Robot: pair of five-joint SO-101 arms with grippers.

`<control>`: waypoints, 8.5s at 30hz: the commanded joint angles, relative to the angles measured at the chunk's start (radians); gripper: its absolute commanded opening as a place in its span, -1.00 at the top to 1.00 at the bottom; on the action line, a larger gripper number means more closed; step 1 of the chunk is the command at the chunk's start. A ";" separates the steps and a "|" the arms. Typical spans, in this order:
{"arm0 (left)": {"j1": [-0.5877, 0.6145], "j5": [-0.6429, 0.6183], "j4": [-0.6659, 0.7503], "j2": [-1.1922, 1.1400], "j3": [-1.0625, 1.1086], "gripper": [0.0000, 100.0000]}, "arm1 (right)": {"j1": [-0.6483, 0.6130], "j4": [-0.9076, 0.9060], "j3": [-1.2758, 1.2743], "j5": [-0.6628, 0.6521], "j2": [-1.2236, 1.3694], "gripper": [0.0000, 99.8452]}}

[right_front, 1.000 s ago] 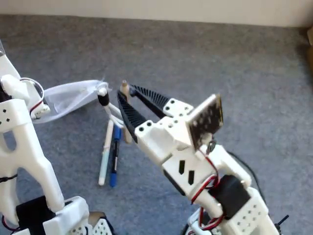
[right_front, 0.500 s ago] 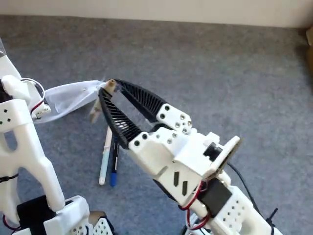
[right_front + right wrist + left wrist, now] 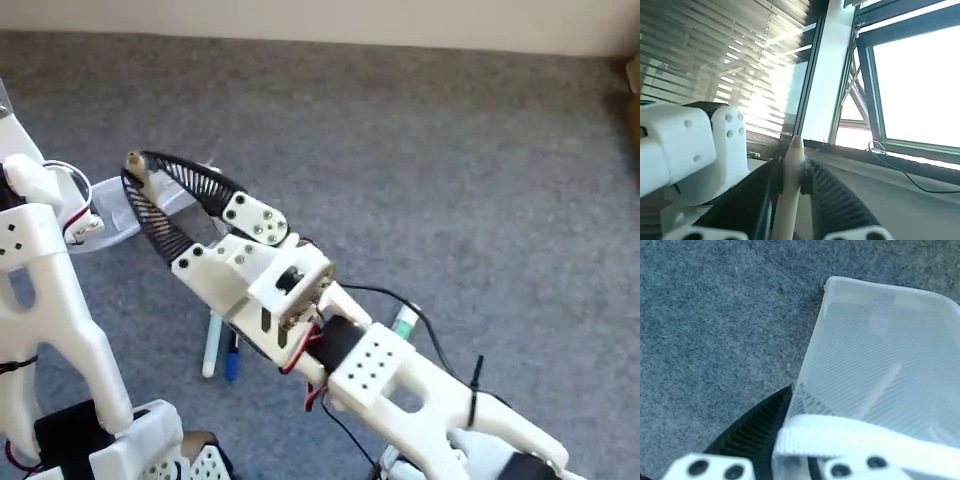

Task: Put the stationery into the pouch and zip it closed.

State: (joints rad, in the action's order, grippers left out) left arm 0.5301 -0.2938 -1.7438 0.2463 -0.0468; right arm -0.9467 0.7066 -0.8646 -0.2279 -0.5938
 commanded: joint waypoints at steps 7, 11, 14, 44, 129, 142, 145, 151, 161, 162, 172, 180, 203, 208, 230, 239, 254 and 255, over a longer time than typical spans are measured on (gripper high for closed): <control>-0.002 -0.003 -0.008 -0.018 0.015 0.99 | -0.058 0.087 0.108 -0.055 0.025 0.99; -0.002 -0.003 -0.008 -0.018 0.016 0.99 | -0.067 0.019 0.206 -0.055 0.030 0.99; -0.004 -0.003 -0.008 -0.018 0.016 0.99 | -0.081 -0.008 0.249 -0.055 0.030 0.99; -0.004 -0.005 -0.006 -0.021 0.016 0.99 | -0.007 -0.021 0.093 -0.175 0.216 0.97; -0.004 -0.008 0.020 -0.022 0.077 0.99 | 0.754 -1.603 -0.002 0.815 0.176 0.62; -0.002 -0.060 0.025 -0.019 0.074 0.99 | 0.753 -1.920 0.168 0.872 0.065 0.62; -0.002 -0.060 0.025 -0.019 0.074 0.99 | 0.753 -1.920 0.156 0.873 0.065 0.62; -0.002 -0.060 0.025 -0.019 0.082 0.99 | 0.753 -1.822 0.015 0.872 0.067 0.62; -0.001 -0.060 0.020 -0.022 0.087 0.99 | 0.753 -1.621 -0.177 0.833 0.067 0.62; -0.001 -0.060 0.020 -0.024 0.087 0.99 | 0.753 -1.616 -0.180 0.833 0.068 0.62; 0.001 -0.060 0.021 -0.025 0.088 0.99 | 0.753 -1.610 -0.168 0.830 0.286 0.62; -0.002 -0.060 0.025 -0.027 0.088 0.99 | 0.753 -1.615 -0.116 0.815 0.311 0.84; -0.002 -0.060 0.018 -0.027 0.090 0.99 | 0.748 -1.618 -0.090 0.729 -0.079 0.99; -0.002 -0.061 0.018 -0.027 0.090 0.99 | 0.745 -1.618 -0.082 0.726 -0.170 0.99; -0.004 -0.061 0.025 -0.018 0.067 0.99 | 0.478 -1.609 0.065 0.571 -0.355 0.99; -0.004 -0.057 0.018 -0.018 -0.004 0.99 | 0.349 -1.580 0.163 0.321 -0.357 0.99; -0.116 -0.057 0.018 -0.018 -0.064 0.99 | 0.177 -1.270 0.162 0.115 -0.363 0.99; -0.119 -0.057 0.020 -0.018 -0.064 0.99 | 0.156 -1.244 0.162 0.103 -0.361 0.99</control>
State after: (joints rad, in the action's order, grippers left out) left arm 0.4488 -0.3399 -1.7346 0.2340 -0.0775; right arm -0.7365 -0.6206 -0.7664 -0.0867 -0.9252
